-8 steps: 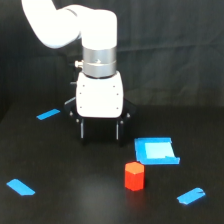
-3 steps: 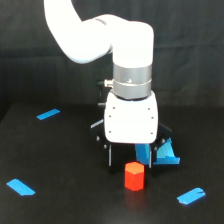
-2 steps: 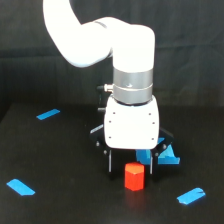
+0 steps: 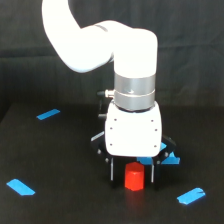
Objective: Pick up the red object from the table
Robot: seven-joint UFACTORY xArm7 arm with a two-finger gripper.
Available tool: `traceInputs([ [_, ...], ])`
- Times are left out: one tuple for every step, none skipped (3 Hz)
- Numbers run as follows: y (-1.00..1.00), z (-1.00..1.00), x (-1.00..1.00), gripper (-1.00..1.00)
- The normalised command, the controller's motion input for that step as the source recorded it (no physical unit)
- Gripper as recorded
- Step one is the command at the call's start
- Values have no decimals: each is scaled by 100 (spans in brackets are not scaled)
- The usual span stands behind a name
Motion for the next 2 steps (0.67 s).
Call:
traceInputs([
  [7, -21, 2, -95],
  [13, -33, -8, -100],
])
